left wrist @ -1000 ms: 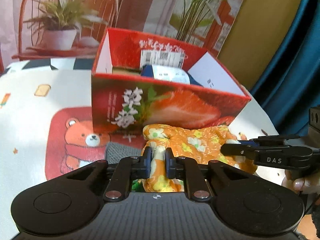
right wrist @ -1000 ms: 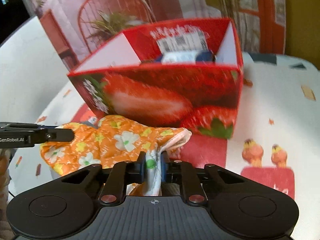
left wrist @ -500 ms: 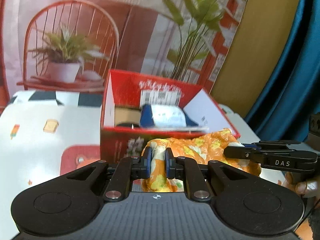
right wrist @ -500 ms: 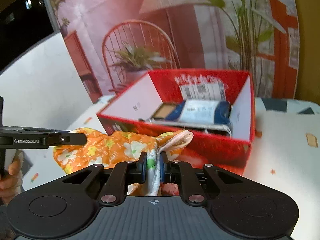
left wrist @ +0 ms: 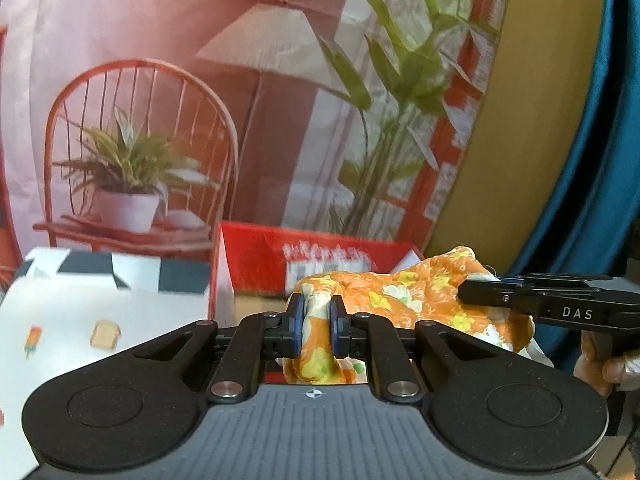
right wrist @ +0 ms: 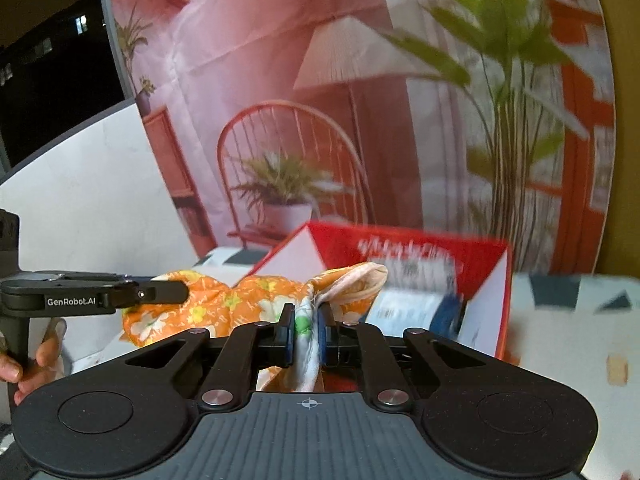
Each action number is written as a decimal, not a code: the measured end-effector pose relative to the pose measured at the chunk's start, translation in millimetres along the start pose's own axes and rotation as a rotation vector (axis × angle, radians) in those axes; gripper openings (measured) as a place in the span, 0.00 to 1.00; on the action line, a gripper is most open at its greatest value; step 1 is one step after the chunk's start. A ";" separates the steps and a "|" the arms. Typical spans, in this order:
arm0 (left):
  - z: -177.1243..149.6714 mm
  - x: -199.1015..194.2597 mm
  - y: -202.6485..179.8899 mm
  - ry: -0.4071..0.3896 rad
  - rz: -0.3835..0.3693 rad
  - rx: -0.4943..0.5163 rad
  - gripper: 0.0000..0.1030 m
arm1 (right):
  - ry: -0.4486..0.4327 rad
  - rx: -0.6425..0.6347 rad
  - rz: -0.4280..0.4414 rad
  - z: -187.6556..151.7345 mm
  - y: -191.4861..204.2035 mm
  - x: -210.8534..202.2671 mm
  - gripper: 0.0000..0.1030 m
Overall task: Organize soft objects
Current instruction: 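Carry the orange floral cloth with both grippers into the box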
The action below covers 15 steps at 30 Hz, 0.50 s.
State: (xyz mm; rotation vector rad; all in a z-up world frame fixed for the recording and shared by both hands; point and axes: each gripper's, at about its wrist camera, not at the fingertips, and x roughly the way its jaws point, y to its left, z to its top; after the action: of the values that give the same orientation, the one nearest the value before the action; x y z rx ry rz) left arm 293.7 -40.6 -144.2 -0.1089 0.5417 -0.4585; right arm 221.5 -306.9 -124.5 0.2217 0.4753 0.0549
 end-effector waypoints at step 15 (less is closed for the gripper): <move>14.2 112.7 13.0 0.150 0.068 0.089 0.14 | 0.090 -0.120 -0.168 13.2 -30.7 105.7 0.09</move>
State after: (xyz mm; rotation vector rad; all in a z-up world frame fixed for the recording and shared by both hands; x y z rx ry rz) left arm 391.7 -79.8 -188.1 0.0297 0.6694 -0.4258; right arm 321.6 -328.6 -167.2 0.0612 0.5768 -0.0709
